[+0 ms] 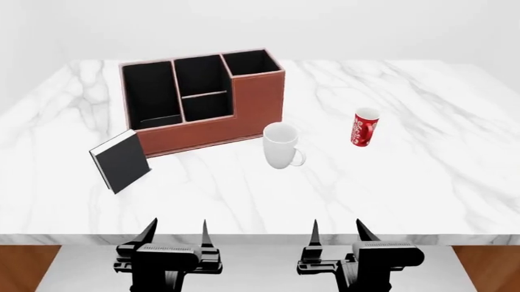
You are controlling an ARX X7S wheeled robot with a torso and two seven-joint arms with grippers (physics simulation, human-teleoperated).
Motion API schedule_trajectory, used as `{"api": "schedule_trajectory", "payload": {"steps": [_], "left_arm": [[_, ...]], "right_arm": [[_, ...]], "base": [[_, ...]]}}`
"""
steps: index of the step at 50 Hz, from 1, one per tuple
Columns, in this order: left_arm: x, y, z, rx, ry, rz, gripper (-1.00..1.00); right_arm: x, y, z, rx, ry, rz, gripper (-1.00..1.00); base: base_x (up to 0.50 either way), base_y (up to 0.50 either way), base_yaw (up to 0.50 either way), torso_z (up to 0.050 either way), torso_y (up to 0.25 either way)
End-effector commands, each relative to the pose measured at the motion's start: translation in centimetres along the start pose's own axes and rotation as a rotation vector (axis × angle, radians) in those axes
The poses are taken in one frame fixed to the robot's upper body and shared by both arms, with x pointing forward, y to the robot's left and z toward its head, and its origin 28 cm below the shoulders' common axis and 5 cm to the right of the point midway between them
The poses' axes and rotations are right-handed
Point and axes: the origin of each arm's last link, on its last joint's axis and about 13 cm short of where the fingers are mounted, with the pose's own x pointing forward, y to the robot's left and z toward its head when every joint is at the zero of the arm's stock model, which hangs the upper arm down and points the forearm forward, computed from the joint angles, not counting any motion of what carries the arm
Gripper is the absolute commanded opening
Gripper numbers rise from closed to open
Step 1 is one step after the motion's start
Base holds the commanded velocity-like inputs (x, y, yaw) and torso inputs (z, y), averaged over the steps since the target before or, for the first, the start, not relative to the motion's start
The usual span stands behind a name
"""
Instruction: Pick up the red mug and place it to the right of the caddy.
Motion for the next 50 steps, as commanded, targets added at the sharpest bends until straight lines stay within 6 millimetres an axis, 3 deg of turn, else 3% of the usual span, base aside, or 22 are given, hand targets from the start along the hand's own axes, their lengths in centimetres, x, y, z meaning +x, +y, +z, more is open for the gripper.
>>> {"api": "schedule_trajectory", "payload": {"steps": [1, 13, 16, 18, 19, 20, 21, 23, 24, 26, 29, 34, 50], "left_arm": [[-0.1, -0.1, -0.1, 0.012, -0.004, -0.008, 1.0], [-0.1, -0.1, 0.0, 0.016, -0.001, -0.005, 1.0], [0.0, -0.3, 2.0, -0.019, 0.058, -0.005, 1.0], [0.5, -0.5, 4.8, 0.028, 0.037, 0.011, 1.0], [2.1, -0.4, 9.4, -0.008, -0.074, 0.005, 1.0], [2.1, -0.4, 12.5, -0.02, -0.124, -0.002, 1.0], [2.4, -0.3, 14.3, -0.021, -0.112, -0.012, 1.0], [3.0, 0.0, 20.8, -0.027, -0.237, -0.084, 1.0], [3.4, 0.1, 22.8, -0.02, -0.225, -0.085, 1.0], [4.0, 0.1, 24.5, -0.002, -0.086, -0.084, 1.0], [4.0, -0.1, 25.4, 0.009, -0.105, -0.091, 1.0], [4.1, -0.1, 24.9, 0.009, -0.103, -0.09, 1.0], [4.3, 0.1, 24.7, 0.023, -0.105, -0.072, 1.0]], "right_arm": [[0.0, 0.0, -0.1, 0.005, 0.008, 0.008, 1.0], [0.0, -0.1, 0.1, 0.008, 0.012, 0.002, 1.0], [0.3, -0.2, 1.6, 0.078, 0.043, 0.005, 1.0], [0.6, -0.3, 3.9, 0.025, 0.027, -0.001, 1.0], [1.0, -0.5, 6.9, -0.021, -0.012, -0.006, 1.0], [1.0, -0.5, 8.1, -0.031, -0.015, -0.003, 1.0], [1.1, -0.7, 9.2, -0.032, -0.018, 0.005, 1.0], [1.6, -1.3, 12.0, -0.03, -0.007, 0.015, 1.0], [1.7, -1.4, 12.6, -0.03, -0.011, 0.016, 1.0], [1.9, -1.6, 13.8, -0.009, -0.005, 0.028, 1.0], [2.0, -1.7, 14.4, -0.039, -0.022, 0.004, 1.0], [1.8, -1.7, 14.4, -0.054, -0.034, 0.024, 1.0], [2.1, -1.4, 14.2, -0.042, -0.023, 0.032, 1.0]], "base": [[0.0, -0.5, 0.0, 0.0, 0.0], [0.0, -0.5, 0.0, 0.0, 0.0], [0.0, -0.19, 0.0, 0.0, 0.0], [0.0, 0.0, 0.0, 0.0, 0.0], [0.0, 0.0, 0.0, 0.0, 0.0], [0.0, 0.0, 0.0, 0.0, 0.0], [0.0, 0.0, 0.0, 0.0, 0.0], [0.0, 0.0, 0.0, 0.0, 0.0], [0.0, 0.0, 0.0, 0.0, 0.0], [0.0, 0.0, 0.0, 0.0, 0.0], [0.0, 0.0, 0.0, 0.0, 0.0], [0.05, 0.0, 0.0, 0.0, 0.0], [0.5, 0.0, 0.0, 0.0, 0.0]]}}
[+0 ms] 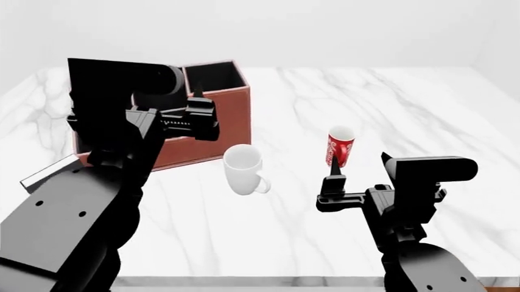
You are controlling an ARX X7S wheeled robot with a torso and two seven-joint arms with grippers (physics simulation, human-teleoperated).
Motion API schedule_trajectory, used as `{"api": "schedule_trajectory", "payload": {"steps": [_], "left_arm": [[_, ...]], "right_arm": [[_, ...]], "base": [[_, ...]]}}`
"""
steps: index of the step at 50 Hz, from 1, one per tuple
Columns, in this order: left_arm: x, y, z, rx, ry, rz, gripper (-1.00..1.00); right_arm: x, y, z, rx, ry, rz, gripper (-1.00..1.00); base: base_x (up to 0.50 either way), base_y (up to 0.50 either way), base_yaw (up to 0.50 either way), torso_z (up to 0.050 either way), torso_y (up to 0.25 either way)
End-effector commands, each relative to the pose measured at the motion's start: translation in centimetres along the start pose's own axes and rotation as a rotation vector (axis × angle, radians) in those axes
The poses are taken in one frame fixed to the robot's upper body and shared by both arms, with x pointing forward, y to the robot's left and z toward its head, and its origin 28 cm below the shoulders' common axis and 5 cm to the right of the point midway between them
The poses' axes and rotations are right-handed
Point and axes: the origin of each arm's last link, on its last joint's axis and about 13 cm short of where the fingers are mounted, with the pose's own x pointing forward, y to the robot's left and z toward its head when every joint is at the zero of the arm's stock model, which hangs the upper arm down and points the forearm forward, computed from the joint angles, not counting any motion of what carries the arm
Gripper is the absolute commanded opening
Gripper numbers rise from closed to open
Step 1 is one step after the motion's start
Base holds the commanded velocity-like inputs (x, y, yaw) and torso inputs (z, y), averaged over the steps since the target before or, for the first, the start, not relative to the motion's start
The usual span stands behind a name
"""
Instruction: Pick up the red mug and place it to the right of the caddy.
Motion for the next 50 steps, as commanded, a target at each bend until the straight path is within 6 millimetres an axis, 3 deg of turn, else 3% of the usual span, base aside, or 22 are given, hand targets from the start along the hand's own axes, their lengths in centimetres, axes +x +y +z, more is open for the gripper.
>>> {"api": "schedule_trajectory", "payload": {"steps": [1, 43, 50], "left_arm": [[-0.32, 0.03, 0.76, 0.018, 0.008, -0.006, 1.0], [0.0, 0.35, 0.31, 0.051, -0.006, 0.019, 1.0], [0.05, 0.4, 0.3, 0.05, -0.005, 0.022, 1.0]], "right_arm": [[0.0, 0.07, 0.4, 0.0, 0.001, 0.012, 1.0], [-0.08, -0.1, -0.33, 0.006, 0.009, 0.031, 1.0], [-0.28, -0.03, -0.13, -0.005, -0.008, 0.049, 1.0]], "base": [[0.5, 0.0, 0.0, 0.0, 0.0], [0.5, 0.0, 0.0, 0.0, 0.001], [0.0, 0.0, 0.0, 0.0, 0.002]]}}
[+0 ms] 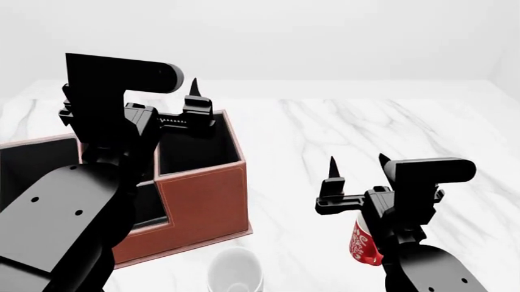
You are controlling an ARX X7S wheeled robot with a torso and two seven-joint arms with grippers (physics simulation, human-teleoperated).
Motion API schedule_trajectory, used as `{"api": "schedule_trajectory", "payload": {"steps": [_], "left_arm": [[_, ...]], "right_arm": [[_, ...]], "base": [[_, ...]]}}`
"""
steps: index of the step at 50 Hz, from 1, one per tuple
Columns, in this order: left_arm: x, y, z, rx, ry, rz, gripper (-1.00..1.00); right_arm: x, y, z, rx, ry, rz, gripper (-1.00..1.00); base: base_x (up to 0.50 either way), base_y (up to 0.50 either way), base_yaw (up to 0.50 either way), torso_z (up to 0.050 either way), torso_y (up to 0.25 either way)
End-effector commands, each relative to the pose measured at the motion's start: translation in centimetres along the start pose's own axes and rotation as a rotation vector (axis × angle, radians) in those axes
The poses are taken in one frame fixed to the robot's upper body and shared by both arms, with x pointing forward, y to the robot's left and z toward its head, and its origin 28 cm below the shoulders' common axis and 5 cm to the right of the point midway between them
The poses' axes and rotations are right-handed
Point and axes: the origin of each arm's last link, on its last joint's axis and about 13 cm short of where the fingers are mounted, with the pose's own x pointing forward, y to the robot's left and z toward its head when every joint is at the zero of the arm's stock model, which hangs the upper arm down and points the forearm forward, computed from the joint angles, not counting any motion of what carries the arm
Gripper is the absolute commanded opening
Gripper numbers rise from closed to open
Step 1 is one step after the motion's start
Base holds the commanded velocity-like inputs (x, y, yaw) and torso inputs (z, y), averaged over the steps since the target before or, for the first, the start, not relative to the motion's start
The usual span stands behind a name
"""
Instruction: Pick up the red mug and place it to the right of the caddy.
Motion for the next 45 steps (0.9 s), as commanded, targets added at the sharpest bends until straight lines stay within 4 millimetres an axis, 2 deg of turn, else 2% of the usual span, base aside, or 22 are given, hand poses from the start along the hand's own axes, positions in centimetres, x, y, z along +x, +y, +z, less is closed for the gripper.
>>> {"api": "schedule_trajectory", "payload": {"steps": [1, 5, 8, 9, 11, 13, 15, 18, 24, 32, 45], "left_arm": [[0.0, 0.1, -0.1, 0.001, 0.0, 0.004, 1.0], [0.0, 0.1, 0.0, 0.002, -0.001, 0.004, 1.0], [0.0, 0.1, -0.1, 0.002, 0.0, 0.005, 1.0], [0.0, 0.1, -0.1, 0.002, 0.001, 0.005, 1.0], [0.0, 0.1, -0.1, 0.002, 0.0, 0.004, 1.0], [0.0, 0.1, -0.1, 0.004, 0.0, 0.005, 1.0], [0.0, 0.1, -0.1, 0.005, 0.0, 0.005, 1.0], [0.0, 0.1, -0.2, 0.006, 0.001, 0.004, 1.0], [0.0, 0.0, -0.3, 0.006, 0.002, 0.003, 1.0], [0.0, 0.1, -0.2, 0.006, 0.001, 0.006, 1.0], [0.1, 0.2, -0.3, 0.005, 0.003, 0.01, 1.0]], "right_arm": [[-0.2, 0.1, 0.1, -0.003, -0.01, 0.036, 1.0], [-0.3, 0.1, 0.4, 0.04, -0.007, 0.042, 1.0], [-0.4, -0.3, 0.7, 0.034, -0.008, -0.028, 1.0], [-0.6, -0.2, 0.5, 0.039, 0.01, 0.056, 1.0], [-0.9, -0.4, 0.3, 0.017, 0.002, 0.002, 1.0], [-1.8, -0.6, 0.0, 0.027, 0.009, -0.022, 1.0], [-3.2, -0.7, -0.2, 0.0, 0.029, -0.02, 1.0], [-5.7, -0.7, -0.9, 0.053, 0.072, -0.014, 1.0], [-8.6, -0.7, -2.1, 0.05, 0.103, -0.023, 1.0], [-9.8, -0.9, -3.7, 0.059, 0.139, -0.059, 1.0], [-9.7, -1.8, -6.2, 0.098, 0.203, -0.126, 1.0]], "base": [[0.0, 0.0, 0.0, 0.0, 0.0], [0.0, 0.0, 0.0, 0.0, 0.0], [0.0, 0.0, 0.0, 0.0, 0.0], [0.0, 0.0, 0.0, 0.0, 0.0], [0.0, 0.0, 0.0, 0.0, 0.0], [0.0, 0.0, 0.0, 0.0, 0.0], [0.0, 0.0, 0.0, 0.0, 0.0], [0.0, 0.0, 0.0, 0.0, 0.0], [0.0, 0.0, 0.0, 0.0, 0.0], [0.0, 0.0, 0.0, 0.0, 0.0], [0.0, 0.0, 0.0, 0.0, 0.0]]}}
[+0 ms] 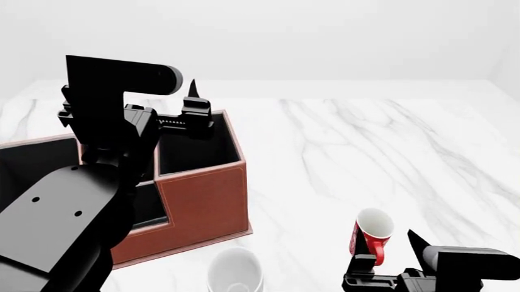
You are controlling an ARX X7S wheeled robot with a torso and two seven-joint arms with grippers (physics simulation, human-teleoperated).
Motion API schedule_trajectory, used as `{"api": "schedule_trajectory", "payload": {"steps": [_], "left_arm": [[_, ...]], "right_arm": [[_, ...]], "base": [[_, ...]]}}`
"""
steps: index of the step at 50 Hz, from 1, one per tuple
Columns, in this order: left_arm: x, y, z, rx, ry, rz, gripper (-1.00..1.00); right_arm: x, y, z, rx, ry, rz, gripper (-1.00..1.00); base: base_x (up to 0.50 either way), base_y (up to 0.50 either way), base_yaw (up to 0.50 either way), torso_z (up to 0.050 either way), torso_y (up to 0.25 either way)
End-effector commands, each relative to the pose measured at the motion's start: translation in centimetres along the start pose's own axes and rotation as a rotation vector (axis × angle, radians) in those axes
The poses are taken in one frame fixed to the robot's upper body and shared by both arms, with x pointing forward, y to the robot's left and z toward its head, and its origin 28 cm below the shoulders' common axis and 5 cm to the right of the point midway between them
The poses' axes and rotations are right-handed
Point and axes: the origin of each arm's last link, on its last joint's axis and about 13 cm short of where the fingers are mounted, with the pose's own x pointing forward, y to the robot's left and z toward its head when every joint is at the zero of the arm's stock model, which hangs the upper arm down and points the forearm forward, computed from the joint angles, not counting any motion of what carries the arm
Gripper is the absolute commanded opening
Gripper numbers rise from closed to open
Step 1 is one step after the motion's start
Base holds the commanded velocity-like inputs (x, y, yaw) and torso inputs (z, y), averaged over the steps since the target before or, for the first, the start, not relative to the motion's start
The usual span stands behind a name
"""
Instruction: Pick up the red mug and place it to the right of the caddy.
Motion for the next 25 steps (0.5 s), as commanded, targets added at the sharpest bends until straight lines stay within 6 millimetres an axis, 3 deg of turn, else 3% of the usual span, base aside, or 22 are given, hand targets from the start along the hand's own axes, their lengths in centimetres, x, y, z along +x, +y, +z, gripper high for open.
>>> {"api": "schedule_trajectory", "payload": {"steps": [1, 8, 25], "left_arm": [[0.0, 0.1, -0.1, -0.001, 0.001, 0.004, 1.0], [0.0, 0.1, 0.0, -0.001, 0.0, 0.005, 1.0], [0.1, 0.2, -0.2, 0.001, 0.004, 0.007, 1.0]], "right_arm": [[-0.3, -0.8, -2.0, 0.021, 0.056, -0.044, 1.0], [0.5, -0.9, -3.6, 0.042, 0.111, -0.047, 1.0], [1.2, -0.8, -4.9, 0.05, 0.169, -0.042, 1.0]], "base": [[0.0, 0.0, 0.0, 0.0, 0.0], [0.0, 0.0, 0.0, 0.0, 0.0], [0.0, 0.0, 0.0, 0.0, 0.0]]}}
